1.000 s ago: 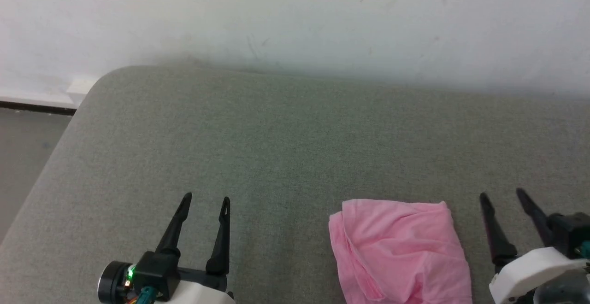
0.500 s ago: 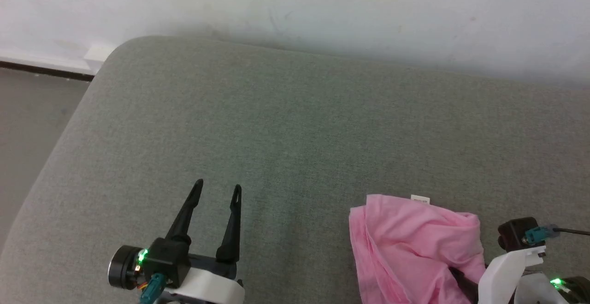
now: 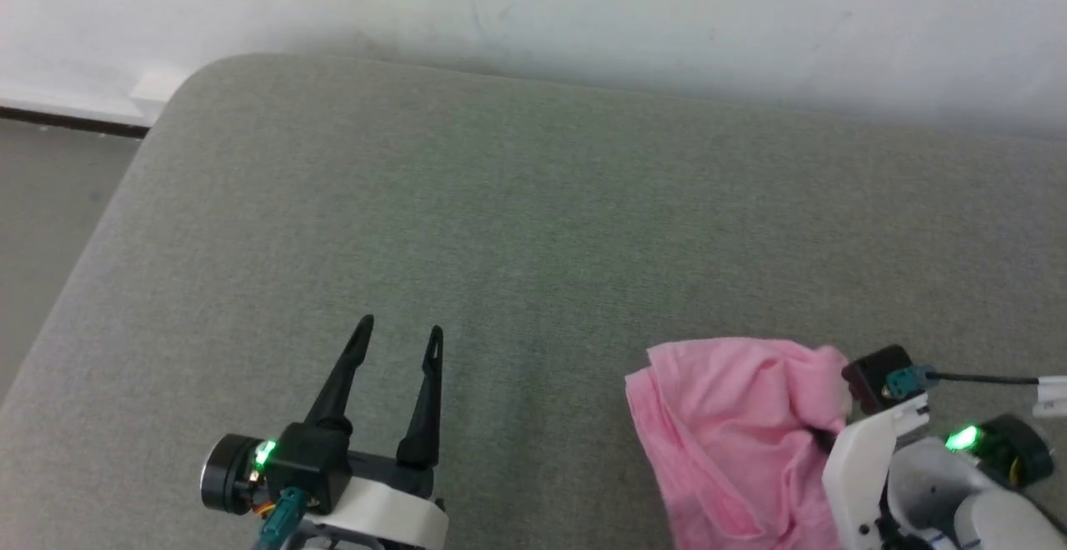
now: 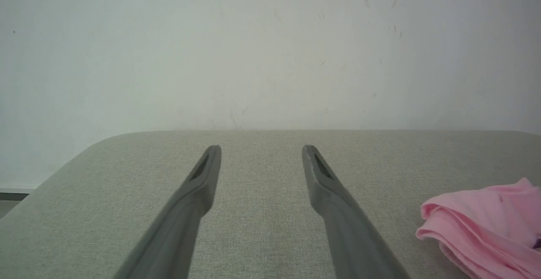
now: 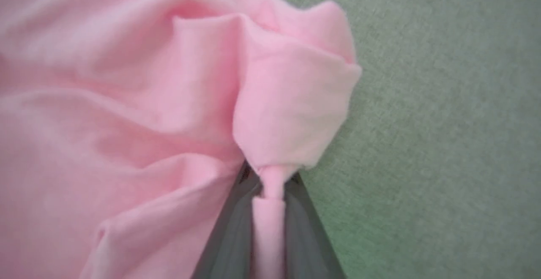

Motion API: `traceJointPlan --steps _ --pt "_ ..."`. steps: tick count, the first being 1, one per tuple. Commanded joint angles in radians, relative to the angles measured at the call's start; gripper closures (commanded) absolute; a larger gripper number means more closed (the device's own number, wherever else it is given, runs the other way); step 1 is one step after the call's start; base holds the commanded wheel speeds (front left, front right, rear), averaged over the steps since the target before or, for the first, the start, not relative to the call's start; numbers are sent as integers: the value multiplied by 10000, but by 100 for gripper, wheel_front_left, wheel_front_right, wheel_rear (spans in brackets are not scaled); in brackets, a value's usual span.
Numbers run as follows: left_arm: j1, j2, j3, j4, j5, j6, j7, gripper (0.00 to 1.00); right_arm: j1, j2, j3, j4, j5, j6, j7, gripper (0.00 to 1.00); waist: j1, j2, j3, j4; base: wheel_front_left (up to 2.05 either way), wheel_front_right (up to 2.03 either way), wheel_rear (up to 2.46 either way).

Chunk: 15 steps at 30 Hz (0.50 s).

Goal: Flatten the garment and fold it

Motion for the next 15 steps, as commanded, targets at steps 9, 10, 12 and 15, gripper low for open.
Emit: traceJointPlan --steps 9,10,12,15 --pt "-824 -81 -271 -172 190 -65 -47 0 -1947 -2715 1205 -705 -798 -29 -74 100 -1 0 882 -2325 0 0 0" --pt "-950 -77 -291 -179 223 -86 -47 0 -2145 -3052 1289 -699 -746 -29 -90 100 -1 0 1042 -2524 0 0 0" --pt "-1221 -45 -307 -205 287 -123 -47 0 -2490 -3731 1437 -580 -612 -29 -155 100 -1 0 1413 -2896 0 0 0" --pt "-1660 12 -369 -208 375 -205 -47 0 -2875 -4688 1588 -141 -331 -29 -542 100 -1 0 1910 -3224 0 0 0"
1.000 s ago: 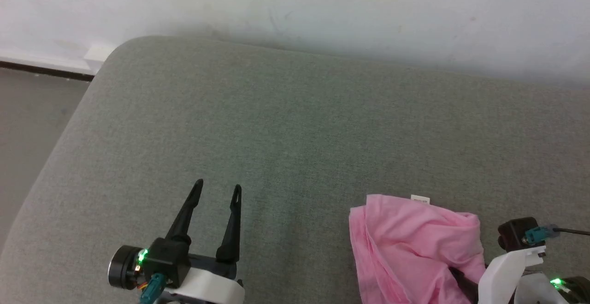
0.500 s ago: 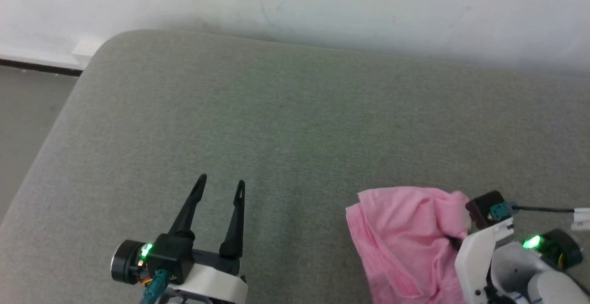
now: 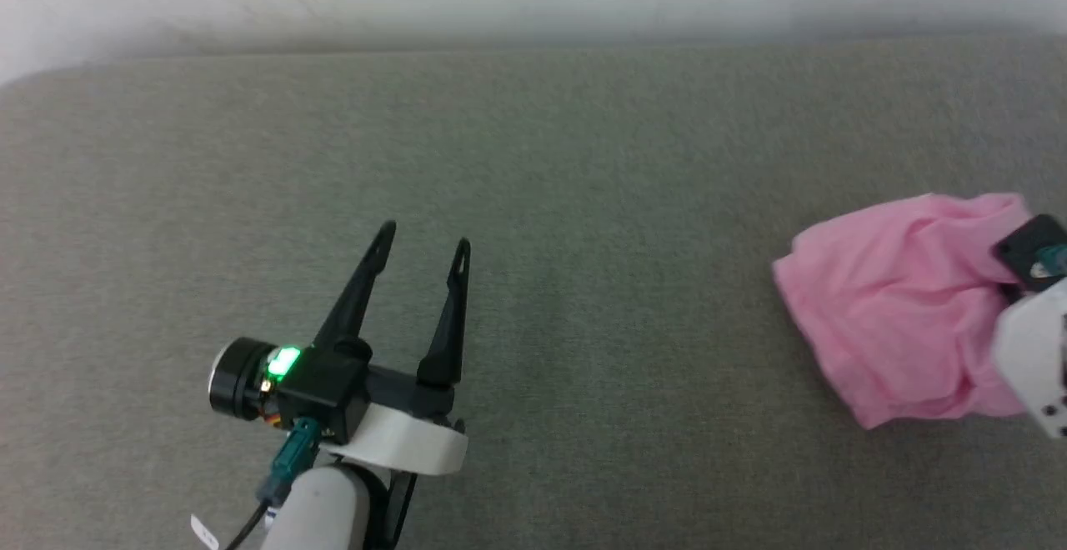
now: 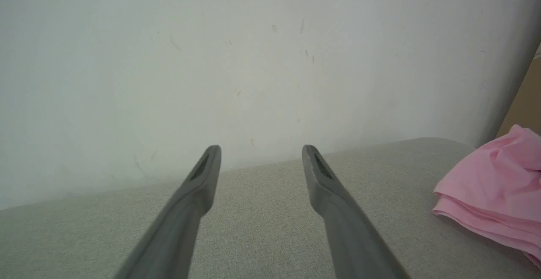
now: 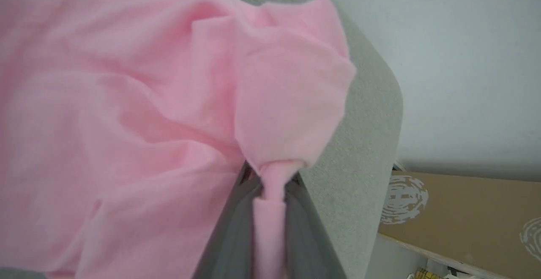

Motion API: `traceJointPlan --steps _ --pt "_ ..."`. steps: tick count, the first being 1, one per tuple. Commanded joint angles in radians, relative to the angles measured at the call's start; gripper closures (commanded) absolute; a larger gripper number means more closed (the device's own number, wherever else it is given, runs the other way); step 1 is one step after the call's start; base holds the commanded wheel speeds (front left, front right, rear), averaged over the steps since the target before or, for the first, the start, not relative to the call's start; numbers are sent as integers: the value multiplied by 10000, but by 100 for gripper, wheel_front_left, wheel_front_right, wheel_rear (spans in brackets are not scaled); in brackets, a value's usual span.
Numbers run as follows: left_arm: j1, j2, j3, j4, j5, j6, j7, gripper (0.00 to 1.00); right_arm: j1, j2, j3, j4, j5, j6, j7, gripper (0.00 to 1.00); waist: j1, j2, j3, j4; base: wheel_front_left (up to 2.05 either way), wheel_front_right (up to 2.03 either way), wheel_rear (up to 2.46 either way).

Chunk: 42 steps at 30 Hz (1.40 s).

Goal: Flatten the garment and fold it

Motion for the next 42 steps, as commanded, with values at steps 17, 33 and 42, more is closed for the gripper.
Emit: traceJointPlan --steps 17,33,42 --pt "-1995 244 -395 -220 302 -237 -46 0 -1052 -2726 -1159 5142 -8 -23 -3998 100 -1 -1 3578 -472 0 0 0" --pt "-1989 318 -508 -260 206 -5 -46 0 -2426 -2184 -2806 8440 -1546 -23 -5268 0 -1 -1 3259 -197 0 0 0" --pt "-1189 319 -270 71 -98 144 -46 0 -3581 -1451 -3110 7954 -2005 -23 -6245 0 -1 -1 1231 -548 0 0 0"
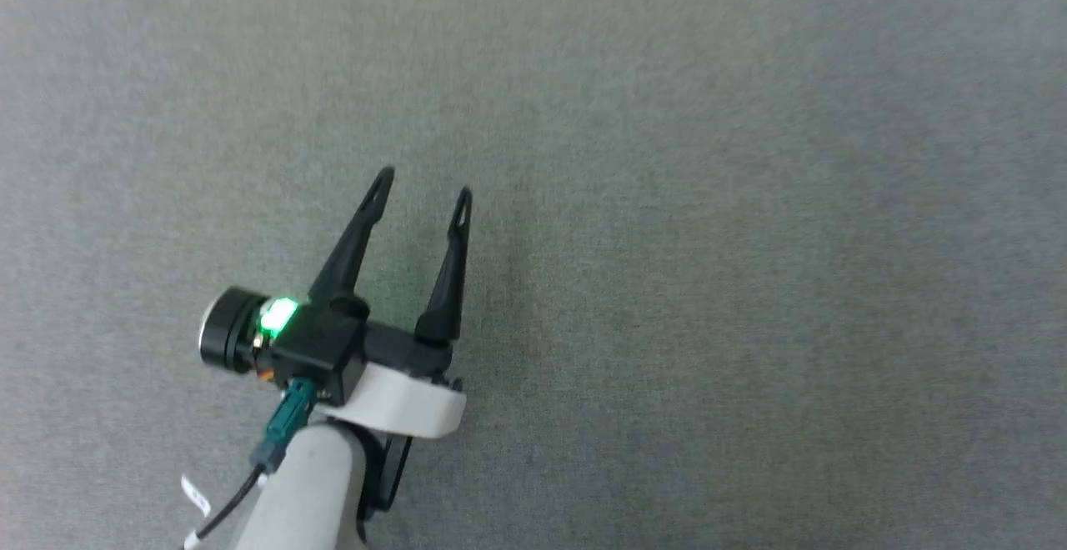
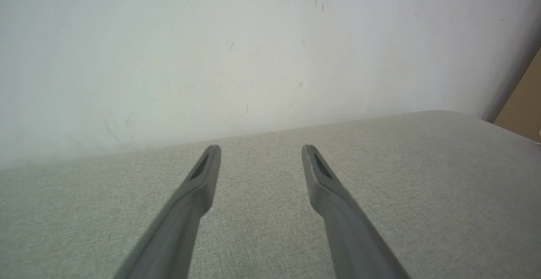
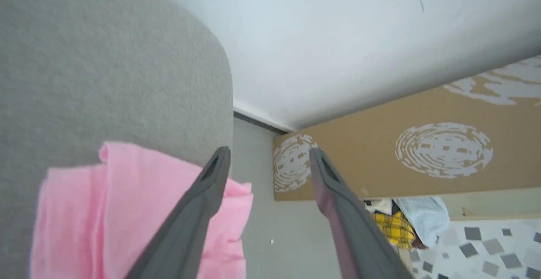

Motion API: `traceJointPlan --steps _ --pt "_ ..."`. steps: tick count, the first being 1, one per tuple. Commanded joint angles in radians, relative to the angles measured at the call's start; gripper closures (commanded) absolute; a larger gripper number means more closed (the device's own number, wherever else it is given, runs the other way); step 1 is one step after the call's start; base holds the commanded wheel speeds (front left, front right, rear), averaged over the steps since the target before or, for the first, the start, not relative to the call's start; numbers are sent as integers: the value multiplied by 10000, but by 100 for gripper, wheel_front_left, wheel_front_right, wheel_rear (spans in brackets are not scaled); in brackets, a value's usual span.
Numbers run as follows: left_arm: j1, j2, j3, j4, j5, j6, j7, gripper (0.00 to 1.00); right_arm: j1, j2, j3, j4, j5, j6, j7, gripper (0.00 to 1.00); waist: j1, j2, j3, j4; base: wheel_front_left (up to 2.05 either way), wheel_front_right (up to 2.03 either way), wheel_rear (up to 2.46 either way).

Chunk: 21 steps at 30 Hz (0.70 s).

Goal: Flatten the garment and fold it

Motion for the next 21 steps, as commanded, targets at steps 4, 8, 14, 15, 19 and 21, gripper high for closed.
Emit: traceJointPlan --steps 4,8,14,15,19,21 --pt "638 34 301 90 -169 156 -47 0 -570 806 26 -1103 263 -23 -574 0 1 0 -2016 -351 0 0 0" --pt "1104 42 547 99 -215 273 -47 0 -437 1770 -194 -2441 601 -23 -983 0 1 0 -2773 -235 0 0 0" --pt "1830 -20 920 -103 -267 608 -47 0 789 3473 -655 -4808 1000 -23 -1194 0 1 0 -3581 -73 0 0 0" --pt "1959 -31 941 -136 -274 629 -47 0 1123 3785 -727 -5238 1028 -23 -1193 0 1 0 -3664 -42 0 0 0" --pt "2377 -63 1044 -117 -285 739 -47 0 2599 5025 -1077 -6740 992 -23 -1194 0 1 0 -3938 119 0 0 0" --pt "2544 -85 1059 -109 -309 760 -47 0 3381 5643 -1207 -7339 922 -23 -1219 0 1 0 -4056 197 0 0 0"
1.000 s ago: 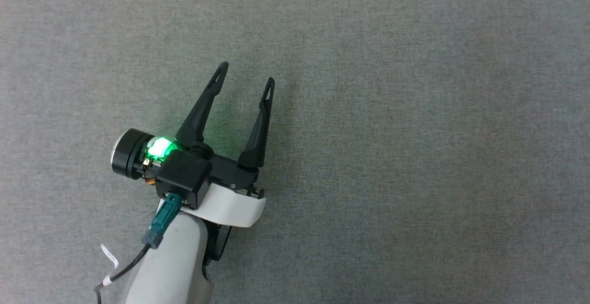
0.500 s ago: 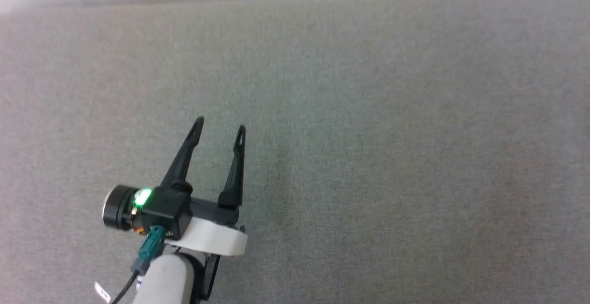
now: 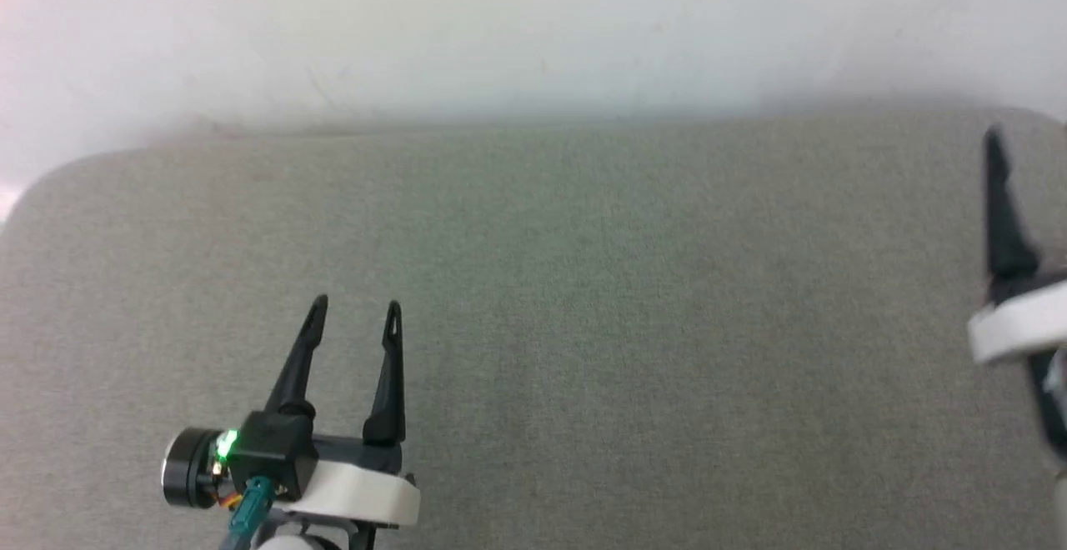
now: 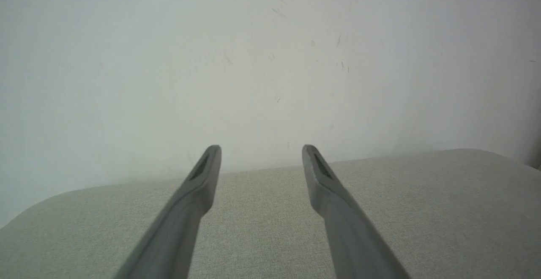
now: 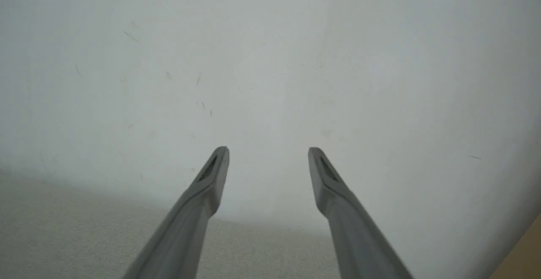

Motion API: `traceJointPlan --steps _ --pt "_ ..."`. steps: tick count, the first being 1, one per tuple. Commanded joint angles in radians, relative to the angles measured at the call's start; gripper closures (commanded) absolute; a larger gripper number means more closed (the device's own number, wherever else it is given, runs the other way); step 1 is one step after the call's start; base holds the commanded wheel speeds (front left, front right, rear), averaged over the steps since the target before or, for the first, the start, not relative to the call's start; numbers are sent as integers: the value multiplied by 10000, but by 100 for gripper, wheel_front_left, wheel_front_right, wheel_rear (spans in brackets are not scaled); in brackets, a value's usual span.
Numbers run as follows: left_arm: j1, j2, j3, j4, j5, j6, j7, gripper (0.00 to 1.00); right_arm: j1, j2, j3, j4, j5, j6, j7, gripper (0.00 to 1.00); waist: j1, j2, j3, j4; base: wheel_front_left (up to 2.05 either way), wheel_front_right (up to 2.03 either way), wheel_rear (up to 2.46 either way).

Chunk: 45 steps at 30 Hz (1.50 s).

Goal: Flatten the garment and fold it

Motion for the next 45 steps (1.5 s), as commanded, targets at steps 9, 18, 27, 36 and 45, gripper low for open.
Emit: traceJointPlan --steps 9,18,27,36,45 --pt "605 -91 -76 375 -57 -41 -46 0 2953 2110 -115 -995 -333 -21 -444 0 3 -1 -667 497 0 0 0" --pt "668 -109 -121 605 -10 -68 -46 0 3958 2627 -95 -896 -552 -21 -814 0 3 -1 -729 593 0 0 0" --pt "604 -126 -86 706 -26 -52 -46 0 3888 2679 -95 -894 -533 -21 -877 0 3 -1 -727 593 0 0 0" --pt "584 -137 -95 712 7 -43 -46 0 3907 2687 -63 -921 -471 -21 -897 0 3 -1 -721 629 0 0 0" --pt "603 -131 -66 693 -32 -23 70 100 3900 2634 -77 -895 -517 0 -749 100 3 -1 -709 643 0 0 0"
